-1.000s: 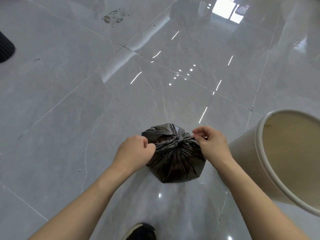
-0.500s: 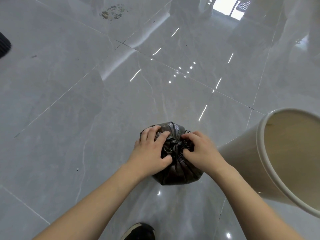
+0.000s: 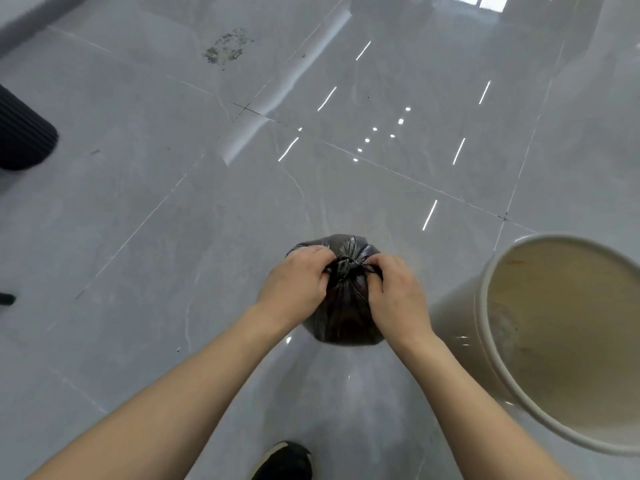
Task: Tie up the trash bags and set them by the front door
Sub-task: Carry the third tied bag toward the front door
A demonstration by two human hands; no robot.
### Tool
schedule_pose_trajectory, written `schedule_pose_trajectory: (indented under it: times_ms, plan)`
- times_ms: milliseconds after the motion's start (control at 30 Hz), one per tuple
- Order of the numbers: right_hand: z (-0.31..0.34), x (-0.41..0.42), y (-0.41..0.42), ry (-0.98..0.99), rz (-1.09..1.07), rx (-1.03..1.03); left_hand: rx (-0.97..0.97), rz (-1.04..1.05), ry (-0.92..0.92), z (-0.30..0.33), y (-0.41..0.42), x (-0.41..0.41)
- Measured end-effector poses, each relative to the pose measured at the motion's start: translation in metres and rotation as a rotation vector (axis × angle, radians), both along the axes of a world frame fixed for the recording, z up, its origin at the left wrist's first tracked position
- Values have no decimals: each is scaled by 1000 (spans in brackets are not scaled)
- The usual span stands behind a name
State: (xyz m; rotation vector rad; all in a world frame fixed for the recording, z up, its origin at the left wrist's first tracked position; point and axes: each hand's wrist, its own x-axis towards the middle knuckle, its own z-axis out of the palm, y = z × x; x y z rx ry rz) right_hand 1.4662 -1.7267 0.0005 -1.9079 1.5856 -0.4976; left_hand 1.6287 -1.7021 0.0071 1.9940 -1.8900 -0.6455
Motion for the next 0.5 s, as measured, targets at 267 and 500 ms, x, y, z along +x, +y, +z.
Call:
schedule_pose_trajectory:
  times_ms: [267,500]
  plan:
    - [215,10,-16,-42,-14,44,10,101,-48,221,-14,3]
    - [463,37,-26,-37,75,81,-11,187,-11,467,-4,29]
